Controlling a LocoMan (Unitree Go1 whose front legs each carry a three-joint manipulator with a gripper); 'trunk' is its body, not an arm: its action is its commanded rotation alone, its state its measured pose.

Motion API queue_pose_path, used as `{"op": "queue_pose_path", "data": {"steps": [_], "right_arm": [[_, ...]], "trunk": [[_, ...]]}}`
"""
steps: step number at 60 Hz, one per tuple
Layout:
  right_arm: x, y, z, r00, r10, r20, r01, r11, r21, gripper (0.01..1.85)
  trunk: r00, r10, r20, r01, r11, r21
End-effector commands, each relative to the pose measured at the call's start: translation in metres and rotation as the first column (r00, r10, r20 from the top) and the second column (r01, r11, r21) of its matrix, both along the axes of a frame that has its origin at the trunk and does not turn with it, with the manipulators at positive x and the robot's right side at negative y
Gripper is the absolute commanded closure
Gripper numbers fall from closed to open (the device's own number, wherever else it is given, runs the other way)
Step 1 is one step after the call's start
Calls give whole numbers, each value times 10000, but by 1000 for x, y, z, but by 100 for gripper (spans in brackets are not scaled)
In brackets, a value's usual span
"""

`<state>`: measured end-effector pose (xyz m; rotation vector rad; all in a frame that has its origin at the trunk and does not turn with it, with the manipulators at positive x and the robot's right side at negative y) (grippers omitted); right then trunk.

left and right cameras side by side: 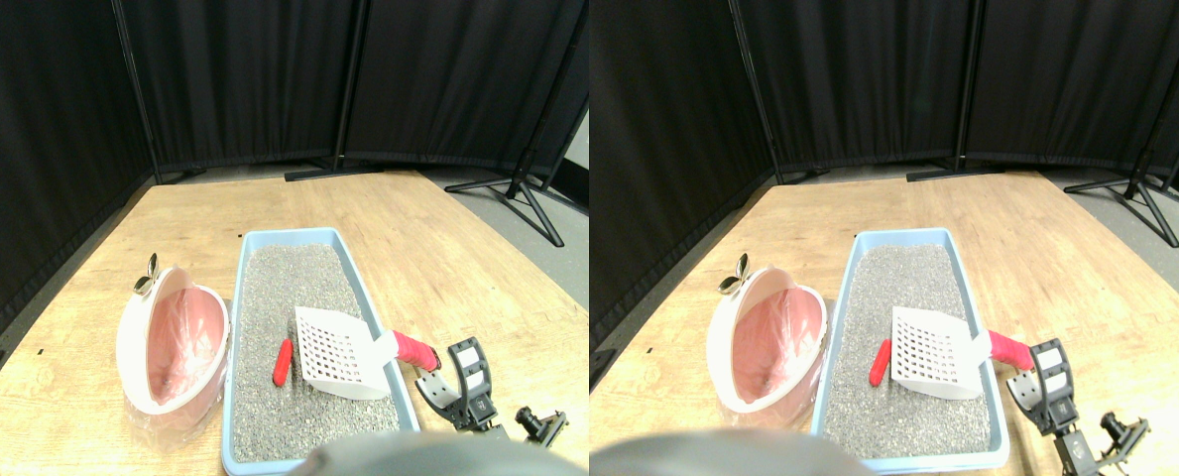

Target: Scoop (unimanual)

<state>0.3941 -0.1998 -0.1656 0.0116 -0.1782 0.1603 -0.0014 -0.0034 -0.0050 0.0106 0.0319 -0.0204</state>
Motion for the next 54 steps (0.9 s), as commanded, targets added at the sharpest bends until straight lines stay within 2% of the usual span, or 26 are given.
{"op": "queue_pose_path", "data": {"steps": [1,5,6,14,17,24,28,30,47,54], "right_arm": [[3,1,-2,9998,90,203,-96,9994,319,97],[5,1,-6,9999,134,27,-135,9989,450,99],[6,1,-8,9998,-54,-205,71,9965,829,101],[10,0,-17,9949,-358,-939,435,9957,820,100],[12,0,-20,9944,-419,-970,507,9946,903,98],[17,-2,-25,9867,-851,-1384,1011,9884,1131,99],[20,-3,-28,9864,-811,-1431,961,9902,1012,99],[21,-4,-28,9792,-1112,-1696,1306,9856,1079,98],[37,-8,-30,9799,-1018,-1718,1222,9861,1129,98],[44,-9,-30,9752,-1138,-1900,1382,9830,1207,95]], "trunk": [[9999,87,-86,-89,9998,-169],[9999,87,-86,-89,9998,-169],[9999,87,-86,-89,9998,-169],[9998,96,-147,-99,9998,-196],[9998,89,-155,-93,9998,-200],[9998,84,-191,-87,9998,-176],[9998,69,-213,-72,9998,-166],[9997,67,-218,-70,9998,-169],[9997,31,-230,-34,9999,-138],[9998,11,-192,-15,9998,-175]]}}
